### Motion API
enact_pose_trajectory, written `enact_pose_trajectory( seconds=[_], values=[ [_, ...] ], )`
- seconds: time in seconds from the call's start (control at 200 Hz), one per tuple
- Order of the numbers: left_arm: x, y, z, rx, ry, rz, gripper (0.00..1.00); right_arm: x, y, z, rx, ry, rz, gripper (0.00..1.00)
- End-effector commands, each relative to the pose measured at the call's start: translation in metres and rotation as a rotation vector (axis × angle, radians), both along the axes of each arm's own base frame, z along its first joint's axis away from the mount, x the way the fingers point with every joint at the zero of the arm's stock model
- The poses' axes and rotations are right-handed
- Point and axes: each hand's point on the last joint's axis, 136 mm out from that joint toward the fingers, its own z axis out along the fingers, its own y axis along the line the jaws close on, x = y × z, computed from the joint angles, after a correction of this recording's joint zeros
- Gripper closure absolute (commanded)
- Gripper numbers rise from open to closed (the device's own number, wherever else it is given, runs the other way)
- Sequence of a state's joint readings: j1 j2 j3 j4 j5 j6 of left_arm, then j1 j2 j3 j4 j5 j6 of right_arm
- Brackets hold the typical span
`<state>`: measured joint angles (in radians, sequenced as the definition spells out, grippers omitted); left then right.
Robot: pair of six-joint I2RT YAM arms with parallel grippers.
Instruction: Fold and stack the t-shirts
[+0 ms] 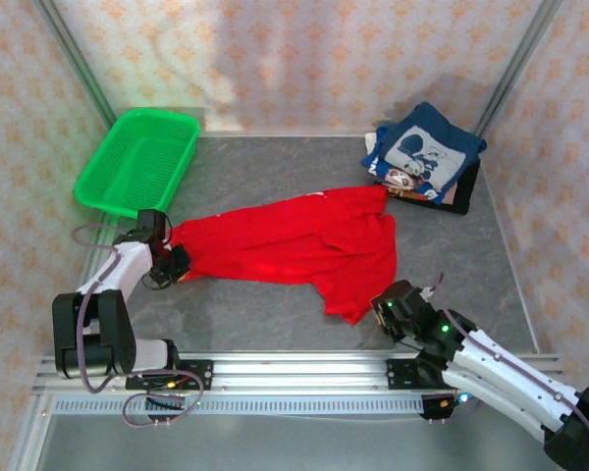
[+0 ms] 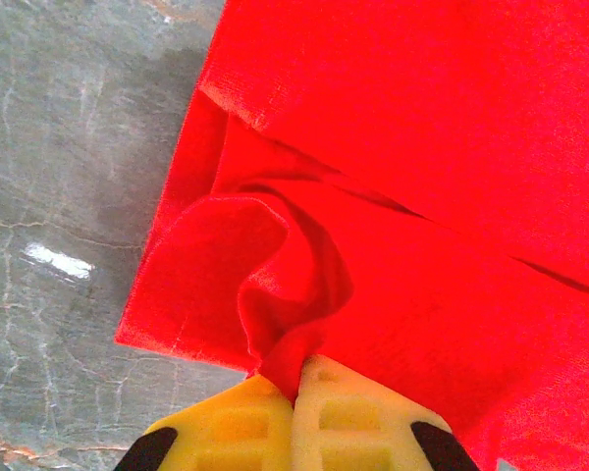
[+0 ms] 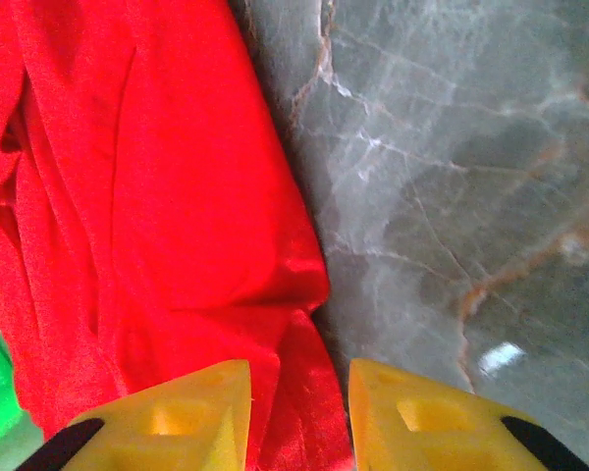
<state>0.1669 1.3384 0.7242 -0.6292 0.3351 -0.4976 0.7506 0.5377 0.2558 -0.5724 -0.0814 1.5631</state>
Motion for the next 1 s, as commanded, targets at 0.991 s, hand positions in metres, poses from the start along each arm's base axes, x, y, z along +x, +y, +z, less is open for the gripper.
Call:
enact_pose_trajectory(
  seconds=[0.991],
  values=[
    [0.006,0.005,-0.001,0.011,-0.007,-0.001,1.0,0.04,-0.032,0.021,-0.302,0.179,0.213,1.0]
  ],
)
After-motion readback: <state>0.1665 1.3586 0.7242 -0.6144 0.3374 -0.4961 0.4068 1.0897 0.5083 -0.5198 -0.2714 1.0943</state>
